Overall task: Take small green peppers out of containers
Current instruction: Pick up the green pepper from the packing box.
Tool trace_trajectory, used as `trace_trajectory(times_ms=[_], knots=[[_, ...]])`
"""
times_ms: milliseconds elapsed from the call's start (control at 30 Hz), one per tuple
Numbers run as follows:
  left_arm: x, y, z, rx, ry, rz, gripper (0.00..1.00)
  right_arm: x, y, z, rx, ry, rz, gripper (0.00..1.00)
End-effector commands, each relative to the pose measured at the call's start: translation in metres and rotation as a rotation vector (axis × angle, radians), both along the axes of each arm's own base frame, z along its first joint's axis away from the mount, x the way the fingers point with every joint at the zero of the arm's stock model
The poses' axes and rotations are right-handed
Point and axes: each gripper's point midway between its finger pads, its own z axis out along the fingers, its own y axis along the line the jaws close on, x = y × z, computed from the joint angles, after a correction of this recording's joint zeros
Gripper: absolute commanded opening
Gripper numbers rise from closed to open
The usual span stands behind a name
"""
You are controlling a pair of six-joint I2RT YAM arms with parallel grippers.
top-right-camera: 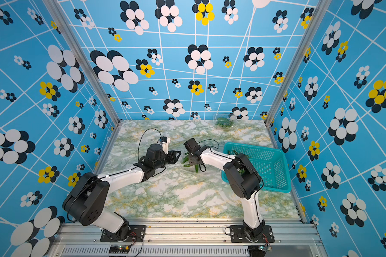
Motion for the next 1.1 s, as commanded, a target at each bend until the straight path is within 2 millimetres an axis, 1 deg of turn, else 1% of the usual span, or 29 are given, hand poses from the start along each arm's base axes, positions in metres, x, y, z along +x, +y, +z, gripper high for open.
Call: trace_trajectory(times_ms=[0,100,133,167,333,433,567,667,767,833,967,1067], knots=[[-0.007,-0.001,-0.004,0.035,0.000,-0.013,0.41,0.001,-0.004,-0.006,-0.032,0.017,-0.025,0.32],[-0.007,-0.002,-0.005,0.035,0.002,-0.018,0.41,0.001,-0.005,-0.002,-0.031,0.009,-0.028,0.17],[-0.007,-0.002,-0.006,0.038,0.004,-0.017,0.41,0.000,-0.006,0.000,-0.030,0.004,-0.032,0.13],[-0.007,-0.003,-0.006,0.039,0.006,-0.017,0.41,0.000,-0.007,0.002,-0.028,0.000,-0.031,0.11],[-0.006,-0.003,-0.005,0.043,0.004,-0.016,0.41,-0.005,-0.011,0.023,-0.010,-0.033,-0.017,0.12],[-0.007,-0.002,-0.004,0.046,0.002,-0.015,0.41,-0.008,-0.011,0.038,0.010,-0.051,-0.003,0.11],[-0.006,-0.001,-0.002,0.052,-0.002,-0.013,0.41,-0.015,-0.007,0.057,0.070,-0.070,0.029,0.12],[-0.006,-0.001,-0.002,0.054,-0.003,-0.013,0.41,-0.018,-0.002,0.064,0.107,-0.075,0.058,0.09],[-0.005,-0.001,-0.002,0.055,-0.002,-0.012,0.40,-0.018,0.001,0.061,0.110,-0.059,0.063,0.07],[-0.006,-0.001,-0.002,0.056,-0.003,-0.013,0.40,-0.018,0.003,0.051,0.105,-0.038,0.063,0.04],[-0.006,-0.001,-0.002,0.057,-0.003,-0.014,0.40,-0.019,0.013,0.033,0.123,0.015,0.074,0.04],[-0.006,-0.001,-0.001,0.057,-0.004,-0.016,0.40,-0.019,0.020,0.028,0.139,0.033,0.100,0.08]])
